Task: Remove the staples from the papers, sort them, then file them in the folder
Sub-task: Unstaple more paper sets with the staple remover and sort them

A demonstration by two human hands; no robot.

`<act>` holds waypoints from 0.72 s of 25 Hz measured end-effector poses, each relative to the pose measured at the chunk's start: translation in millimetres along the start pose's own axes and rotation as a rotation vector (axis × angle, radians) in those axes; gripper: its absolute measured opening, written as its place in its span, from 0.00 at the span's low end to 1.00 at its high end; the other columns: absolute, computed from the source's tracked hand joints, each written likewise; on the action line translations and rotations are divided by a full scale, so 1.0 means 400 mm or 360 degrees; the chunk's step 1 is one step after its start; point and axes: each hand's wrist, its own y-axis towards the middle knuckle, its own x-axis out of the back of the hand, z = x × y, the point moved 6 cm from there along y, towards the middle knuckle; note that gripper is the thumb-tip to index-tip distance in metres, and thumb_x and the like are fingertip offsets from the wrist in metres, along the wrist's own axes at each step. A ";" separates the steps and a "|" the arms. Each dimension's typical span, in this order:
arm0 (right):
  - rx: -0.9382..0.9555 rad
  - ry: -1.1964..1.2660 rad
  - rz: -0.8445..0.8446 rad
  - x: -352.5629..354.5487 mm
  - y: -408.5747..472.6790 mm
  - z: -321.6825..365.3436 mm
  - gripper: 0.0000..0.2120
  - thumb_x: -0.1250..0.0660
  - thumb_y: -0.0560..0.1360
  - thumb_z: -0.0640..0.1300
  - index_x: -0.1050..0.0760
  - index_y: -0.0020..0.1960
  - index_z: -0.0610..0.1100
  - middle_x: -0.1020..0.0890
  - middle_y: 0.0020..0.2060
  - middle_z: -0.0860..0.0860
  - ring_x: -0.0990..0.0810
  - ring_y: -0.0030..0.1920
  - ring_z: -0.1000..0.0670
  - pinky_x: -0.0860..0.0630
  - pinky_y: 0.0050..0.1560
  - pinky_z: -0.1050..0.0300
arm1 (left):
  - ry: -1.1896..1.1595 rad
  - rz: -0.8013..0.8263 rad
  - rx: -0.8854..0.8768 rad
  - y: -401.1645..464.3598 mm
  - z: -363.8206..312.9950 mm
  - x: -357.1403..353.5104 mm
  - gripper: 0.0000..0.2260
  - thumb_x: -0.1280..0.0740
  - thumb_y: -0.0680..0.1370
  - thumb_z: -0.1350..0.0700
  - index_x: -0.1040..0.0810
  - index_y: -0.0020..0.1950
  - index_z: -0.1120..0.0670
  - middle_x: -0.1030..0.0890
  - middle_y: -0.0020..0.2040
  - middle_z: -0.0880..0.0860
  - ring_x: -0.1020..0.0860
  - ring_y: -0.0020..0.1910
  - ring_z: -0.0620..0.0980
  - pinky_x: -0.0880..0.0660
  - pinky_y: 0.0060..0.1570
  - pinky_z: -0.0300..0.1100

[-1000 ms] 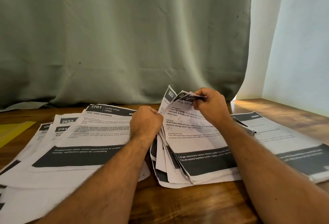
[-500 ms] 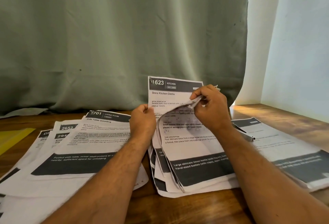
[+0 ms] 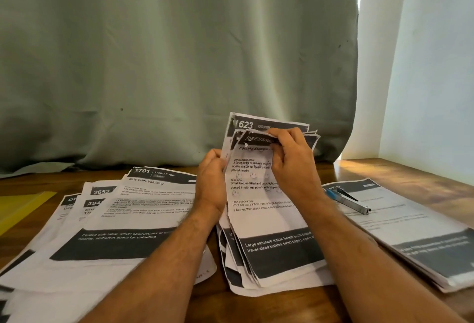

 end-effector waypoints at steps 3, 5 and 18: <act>-0.0083 0.0083 0.0050 -0.016 0.003 0.011 0.21 0.41 0.83 0.43 0.34 0.74 0.52 0.29 0.60 0.52 0.25 0.59 0.54 0.22 0.58 0.59 | 0.0141 0.0157 -0.0084 -0.012 0.001 -0.019 0.02 0.33 0.80 0.51 0.23 0.52 0.47 0.14 0.47 0.51 0.15 0.46 0.51 0.17 0.46 0.53; -0.0105 0.0038 0.0102 -0.024 0.013 0.021 0.24 0.41 0.82 0.43 0.38 0.77 0.53 0.29 0.60 0.51 0.26 0.59 0.54 0.24 0.59 0.60 | 0.0390 0.0147 -0.0121 -0.016 0.005 -0.021 0.10 0.33 0.80 0.57 0.24 0.54 0.40 0.15 0.49 0.48 0.15 0.48 0.49 0.17 0.48 0.55; -0.0005 -0.0040 0.0414 -0.093 0.232 0.297 0.09 0.31 0.77 0.49 0.23 0.55 0.47 0.29 0.52 0.53 0.27 0.50 0.53 0.31 0.55 0.60 | -0.0148 -0.0022 0.0295 0.015 -0.186 0.180 0.16 0.40 0.77 0.68 0.25 0.63 0.58 0.15 0.51 0.61 0.14 0.45 0.61 0.17 0.43 0.58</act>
